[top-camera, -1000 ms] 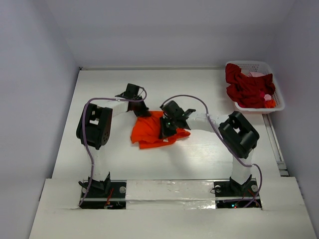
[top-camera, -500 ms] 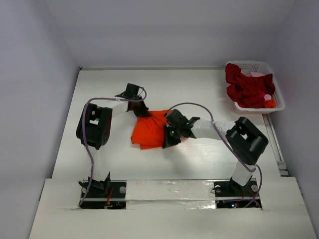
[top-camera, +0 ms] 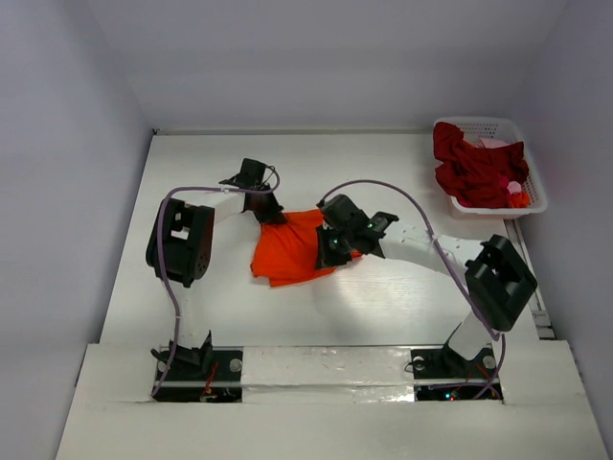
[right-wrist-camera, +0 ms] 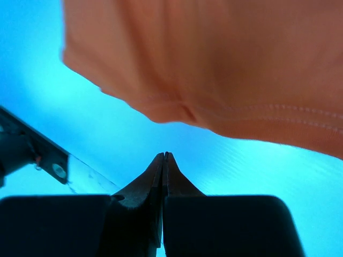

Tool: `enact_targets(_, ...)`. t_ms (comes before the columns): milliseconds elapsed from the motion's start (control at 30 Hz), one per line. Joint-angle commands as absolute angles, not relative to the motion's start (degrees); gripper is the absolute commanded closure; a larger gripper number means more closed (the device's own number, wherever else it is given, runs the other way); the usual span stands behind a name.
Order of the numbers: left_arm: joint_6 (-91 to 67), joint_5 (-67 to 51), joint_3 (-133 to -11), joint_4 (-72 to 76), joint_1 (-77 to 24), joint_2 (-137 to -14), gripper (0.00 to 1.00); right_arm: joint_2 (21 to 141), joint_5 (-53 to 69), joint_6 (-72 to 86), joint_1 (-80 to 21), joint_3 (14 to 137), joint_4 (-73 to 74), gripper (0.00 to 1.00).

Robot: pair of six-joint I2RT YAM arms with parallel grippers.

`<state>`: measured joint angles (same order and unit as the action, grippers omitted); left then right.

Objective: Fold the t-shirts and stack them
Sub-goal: Smooth out wrinkles on the folded tshirt

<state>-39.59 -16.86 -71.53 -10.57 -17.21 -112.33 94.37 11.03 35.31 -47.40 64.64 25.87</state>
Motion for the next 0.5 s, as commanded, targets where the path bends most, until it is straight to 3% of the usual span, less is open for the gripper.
enact_targets(0, -37.27, -12.57, -73.47, -15.82, -16.44, -109.79, 1.00, 95.62, 8.70, 33.05, -47.55, 71.97, 28.21, 1.00)
enact_targets(233, -36.74, -12.22, -76.64, -19.51, -16.44, -105.12, 1.00, 101.60, 9.93, 32.87, -44.74, 78.04, 28.12, 1.00)
enact_targets(333, -36.83, -12.30, -77.96, -20.39, -16.44, -103.46, 0.94, 103.18, 10.11, 32.17, -43.60, 79.54, 28.56, 1.00)
enact_targets(467, -36.74, -12.48, -80.32, -21.88, -16.44, -101.34, 0.73, 104.24, 9.67, 31.03, -42.46, 80.07, 28.21, 1.00)
